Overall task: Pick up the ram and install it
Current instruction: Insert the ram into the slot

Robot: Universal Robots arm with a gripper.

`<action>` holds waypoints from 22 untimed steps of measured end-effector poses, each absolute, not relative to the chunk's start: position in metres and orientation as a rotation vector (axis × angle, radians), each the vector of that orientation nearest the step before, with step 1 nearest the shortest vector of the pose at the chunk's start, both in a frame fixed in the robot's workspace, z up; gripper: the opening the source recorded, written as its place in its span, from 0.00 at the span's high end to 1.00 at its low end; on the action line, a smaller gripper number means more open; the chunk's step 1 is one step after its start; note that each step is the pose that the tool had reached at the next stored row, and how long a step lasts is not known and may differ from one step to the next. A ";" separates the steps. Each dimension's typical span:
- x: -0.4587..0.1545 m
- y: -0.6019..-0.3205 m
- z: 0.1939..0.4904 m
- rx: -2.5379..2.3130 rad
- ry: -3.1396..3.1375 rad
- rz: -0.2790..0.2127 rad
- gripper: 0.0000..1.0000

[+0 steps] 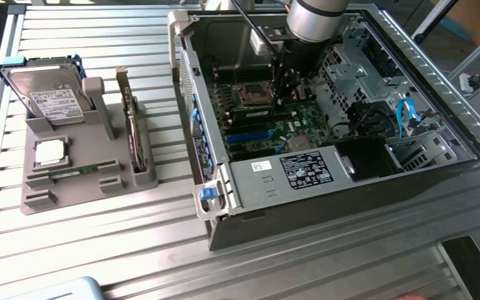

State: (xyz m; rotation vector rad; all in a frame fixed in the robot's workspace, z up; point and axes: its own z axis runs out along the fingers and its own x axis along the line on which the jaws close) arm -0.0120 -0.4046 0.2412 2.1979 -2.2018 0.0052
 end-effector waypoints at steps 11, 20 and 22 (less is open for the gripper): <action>-0.012 -0.405 0.238 2.198 -2.202 0.005 0.88; -0.012 -0.405 0.238 2.198 -2.202 0.005 0.88; -0.012 -0.405 0.238 2.198 -2.202 0.005 0.88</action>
